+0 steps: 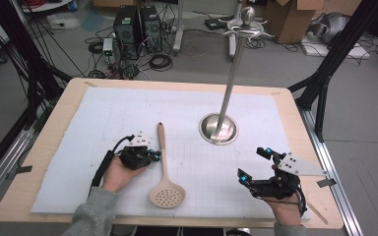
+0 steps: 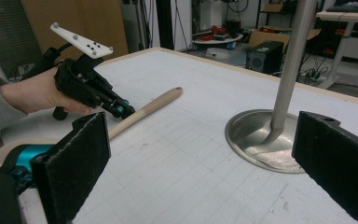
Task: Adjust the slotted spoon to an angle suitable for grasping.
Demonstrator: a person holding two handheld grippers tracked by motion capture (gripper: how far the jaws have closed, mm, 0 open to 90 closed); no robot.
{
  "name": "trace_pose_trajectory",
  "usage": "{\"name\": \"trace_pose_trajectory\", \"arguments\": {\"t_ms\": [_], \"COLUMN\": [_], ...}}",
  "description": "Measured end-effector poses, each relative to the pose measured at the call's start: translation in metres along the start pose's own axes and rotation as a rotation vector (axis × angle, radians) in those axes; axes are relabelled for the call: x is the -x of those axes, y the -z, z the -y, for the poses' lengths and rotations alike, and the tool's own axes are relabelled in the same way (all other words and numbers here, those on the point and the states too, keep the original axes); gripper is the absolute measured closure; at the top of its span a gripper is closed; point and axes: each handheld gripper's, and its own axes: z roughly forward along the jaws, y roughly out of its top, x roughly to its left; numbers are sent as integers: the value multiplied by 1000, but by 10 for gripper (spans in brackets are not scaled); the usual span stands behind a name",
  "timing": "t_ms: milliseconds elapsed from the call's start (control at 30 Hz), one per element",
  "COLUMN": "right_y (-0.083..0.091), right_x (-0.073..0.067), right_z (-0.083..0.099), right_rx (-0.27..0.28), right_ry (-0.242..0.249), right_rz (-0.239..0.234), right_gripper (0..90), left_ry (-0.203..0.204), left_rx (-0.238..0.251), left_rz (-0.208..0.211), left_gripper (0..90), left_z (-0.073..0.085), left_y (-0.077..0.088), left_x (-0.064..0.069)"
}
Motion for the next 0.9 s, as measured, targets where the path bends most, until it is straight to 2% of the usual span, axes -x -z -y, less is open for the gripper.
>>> {"name": "trace_pose_trajectory", "arguments": {"t_ms": [133, 333, 400, 500, 567, 633, 700, 800, 833, 900], "right_y": [0, 1, 1, 2, 3, 2, 2, 1, 0, 0], "right_x": [1, 1, 1, 2, 3, 3, 2, 1, 1, 0], "right_z": [1, 1, 1, 2, 2, 2, 2, 2, 1, 1], "right_rx": [0, -2, 3, 0, -2, -3, -4, -5, -7, -7], "right_ry": [0, -7, 0, -9, -8, -8, -5, -4, 0, 0], "right_rz": [4, 4, 3, 7, 9, 8, 7, 6, 3, 3], "right_gripper": [31, 31, 31, 31, 31, 31, 31, 31, 31, 31], "left_ry": [-23, -22, -27, -23, -16, -23, -50, -52, -63, -63], "left_rx": [-4, -1, -2, 37, 57, 57, 49, 39, 14, -2], "left_rz": [16, 35, 42, 46, 74, 86, 95, 122, 123, 119], "left_gripper": [896, 897, 896, 896, 896, 897, 897, 896, 897, 896], "left_z": [-4, -5, -6, -9, -12, -13, -14, -14, -13, -12], "left_y": [-5, -7, -5, 2, 10, 11, 11, 7, 2, 0], "left_x": [5, 6, 7, 10, 17, 20, 27, 36, 41, 43]}}
